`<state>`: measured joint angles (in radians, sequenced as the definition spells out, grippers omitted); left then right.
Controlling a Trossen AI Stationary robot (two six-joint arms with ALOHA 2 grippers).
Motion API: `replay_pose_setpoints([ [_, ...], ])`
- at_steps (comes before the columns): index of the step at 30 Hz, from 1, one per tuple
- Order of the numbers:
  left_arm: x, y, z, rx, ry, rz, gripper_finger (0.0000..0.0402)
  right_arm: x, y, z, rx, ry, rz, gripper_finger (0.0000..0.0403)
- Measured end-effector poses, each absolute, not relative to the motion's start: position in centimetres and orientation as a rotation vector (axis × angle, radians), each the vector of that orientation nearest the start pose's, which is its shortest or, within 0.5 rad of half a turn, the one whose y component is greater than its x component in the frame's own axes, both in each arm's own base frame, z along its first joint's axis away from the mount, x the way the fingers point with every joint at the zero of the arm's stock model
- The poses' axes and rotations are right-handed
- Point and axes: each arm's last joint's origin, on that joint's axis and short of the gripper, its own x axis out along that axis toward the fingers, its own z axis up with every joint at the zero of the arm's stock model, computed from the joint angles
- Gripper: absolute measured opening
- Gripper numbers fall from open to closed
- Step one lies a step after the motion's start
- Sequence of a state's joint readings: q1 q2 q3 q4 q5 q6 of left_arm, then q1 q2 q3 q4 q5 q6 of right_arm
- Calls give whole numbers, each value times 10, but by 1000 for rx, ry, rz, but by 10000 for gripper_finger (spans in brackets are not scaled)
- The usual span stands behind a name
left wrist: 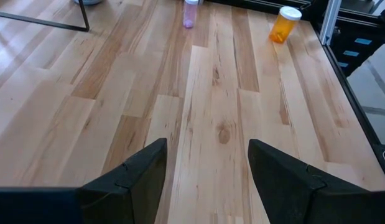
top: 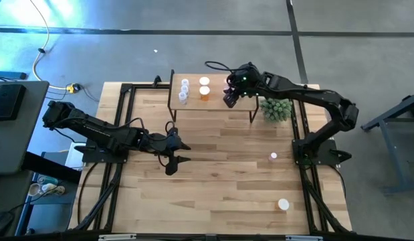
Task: Pick and place medicine bottles onto shelf by color
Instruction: Put the pink pill bottle aligned with the other pink pill bottles on the shelf
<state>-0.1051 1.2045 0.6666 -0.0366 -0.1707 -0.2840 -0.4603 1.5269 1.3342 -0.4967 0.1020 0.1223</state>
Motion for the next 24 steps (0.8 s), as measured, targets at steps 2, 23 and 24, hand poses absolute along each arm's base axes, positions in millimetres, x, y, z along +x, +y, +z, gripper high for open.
replay_pose_setpoints([
  [2,246,-21,223,-197,559,144,216,294,-149,324,225,642,-577,163],
  [23,244,-19,220,-222,588,220,216,237,-40,313,183,973,-324,163],
  [24,244,-19,220,-222,588,220,216,235,-36,309,198,979,-327,163],
])
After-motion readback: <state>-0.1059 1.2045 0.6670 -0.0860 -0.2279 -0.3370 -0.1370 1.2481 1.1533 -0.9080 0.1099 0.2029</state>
